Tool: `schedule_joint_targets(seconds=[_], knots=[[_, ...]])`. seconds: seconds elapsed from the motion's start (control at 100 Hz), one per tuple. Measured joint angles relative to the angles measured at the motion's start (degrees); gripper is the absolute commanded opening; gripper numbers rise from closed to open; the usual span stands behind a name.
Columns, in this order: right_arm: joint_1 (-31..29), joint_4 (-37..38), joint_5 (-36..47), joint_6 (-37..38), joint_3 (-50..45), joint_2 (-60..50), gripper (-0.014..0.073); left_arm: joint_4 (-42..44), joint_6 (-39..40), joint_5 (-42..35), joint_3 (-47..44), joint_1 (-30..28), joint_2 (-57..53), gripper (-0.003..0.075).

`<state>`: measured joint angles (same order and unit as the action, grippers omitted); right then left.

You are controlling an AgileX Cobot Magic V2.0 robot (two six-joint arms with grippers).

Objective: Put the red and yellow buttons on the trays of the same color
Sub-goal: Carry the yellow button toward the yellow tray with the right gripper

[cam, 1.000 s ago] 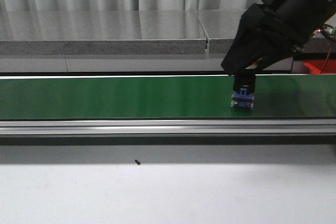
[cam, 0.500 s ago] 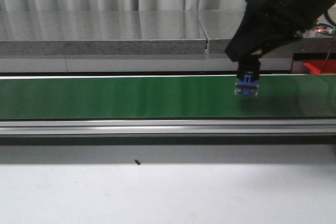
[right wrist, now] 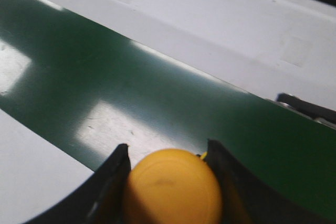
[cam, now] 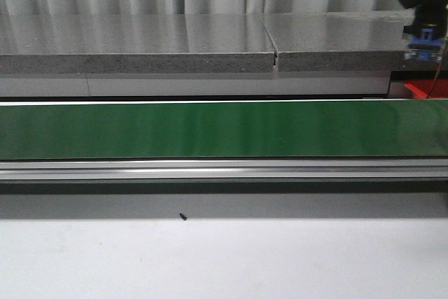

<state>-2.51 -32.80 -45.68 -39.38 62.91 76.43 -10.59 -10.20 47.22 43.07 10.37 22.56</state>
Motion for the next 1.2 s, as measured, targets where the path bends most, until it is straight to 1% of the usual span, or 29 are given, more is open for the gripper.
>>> schedule_joint_targets(seconds=[0.18, 0.26, 0.38, 0.72, 0.82, 1.0, 1.2], knots=[[-5.5, 5.3, -2.2, 7.9, 0.0, -3.5, 0.0129, 0.0, 0.0, 0.0, 0.0, 0.0, 0.0, -0.0019], [-8.1, 9.2, -2.7, 14.2, 0.0, -4.9, 0.0129, 0.0, 0.0, 0.0, 0.0, 0.0, 0.0, -0.0019], [-11.2, 17.9, -2.9, 24.1, 0.0, -6.9, 0.0129, 0.0, 0.0, 0.0, 0.0, 0.0, 0.0, -0.0019], [-17.2, 34.9, -4.1, 48.5, 0.0, -8.0, 0.0129, 0.0, 0.0, 0.0, 0.0, 0.0, 0.0, -0.0019], [-18.9, 38.4, -4.1, 53.1, 0.0, -8.0, 0.0129, 0.0, 0.0, 0.0, 0.0, 0.0, 0.0, -0.0019], [-22.3, 43.3, -4.1, 59.2, -1.0, -6.5, 0.0129, 0.0, 0.0, 0.0, 0.0, 0.0, 0.0, -0.0019], [-24.6, 45.2, -1.0, 63.0, -3.9, -4.4, 0.0129, 0.0, 0.0, 0.0, 0.0, 0.0, 0.0, -0.0019]])
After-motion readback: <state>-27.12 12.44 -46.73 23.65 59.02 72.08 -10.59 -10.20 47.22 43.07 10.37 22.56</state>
